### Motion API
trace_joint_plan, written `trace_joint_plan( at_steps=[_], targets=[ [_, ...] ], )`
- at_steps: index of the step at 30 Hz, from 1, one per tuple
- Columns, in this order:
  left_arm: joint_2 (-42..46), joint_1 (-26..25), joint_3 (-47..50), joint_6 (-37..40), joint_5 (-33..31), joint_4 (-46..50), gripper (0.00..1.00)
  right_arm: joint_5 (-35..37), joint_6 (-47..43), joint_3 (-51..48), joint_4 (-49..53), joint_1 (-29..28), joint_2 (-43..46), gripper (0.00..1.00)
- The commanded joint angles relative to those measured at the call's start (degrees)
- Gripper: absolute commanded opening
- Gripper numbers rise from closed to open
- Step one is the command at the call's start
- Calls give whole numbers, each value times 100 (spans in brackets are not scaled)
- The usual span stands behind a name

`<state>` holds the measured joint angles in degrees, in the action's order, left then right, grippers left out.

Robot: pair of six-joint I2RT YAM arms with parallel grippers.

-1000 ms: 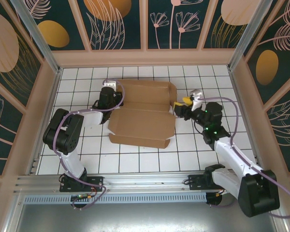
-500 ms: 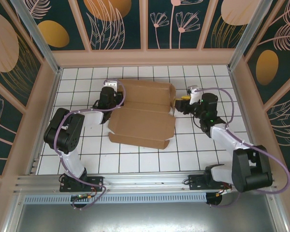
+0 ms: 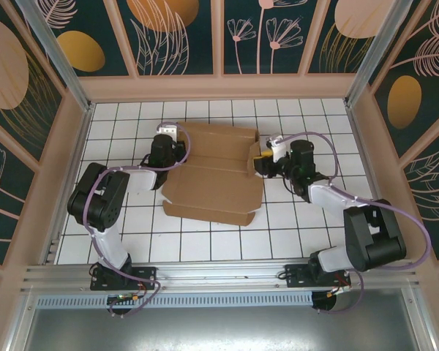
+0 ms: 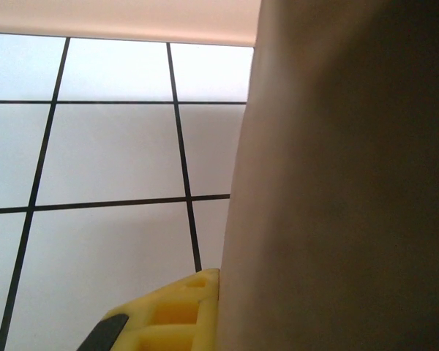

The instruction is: Fold the paper box

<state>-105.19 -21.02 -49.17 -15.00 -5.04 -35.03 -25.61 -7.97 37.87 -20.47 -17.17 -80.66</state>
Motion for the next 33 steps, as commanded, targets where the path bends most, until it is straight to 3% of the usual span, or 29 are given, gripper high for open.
trace_joint_plan(
  at_steps=[1,9,14,18,23,33],
  targets=[
    [-78,-44,30,72,11,-347,0,-26,-343,388,24,-86,-247,42],
    [-53,-45,76,113,-32,-356,0,373,-542,925,184,-251,-856,38],
    [-58,-47,100,133,-32,-380,0,1217,-282,1046,141,-298,-1059,31],
    [-65,-43,105,147,-18,-411,0,1463,-58,1120,87,-305,-1191,33],
    [-81,-43,109,129,35,-452,0,1759,90,1261,1,-424,-1422,41],
    [-80,-43,144,122,66,-483,0,1823,92,1624,-41,-591,-1833,29]
  ],
)
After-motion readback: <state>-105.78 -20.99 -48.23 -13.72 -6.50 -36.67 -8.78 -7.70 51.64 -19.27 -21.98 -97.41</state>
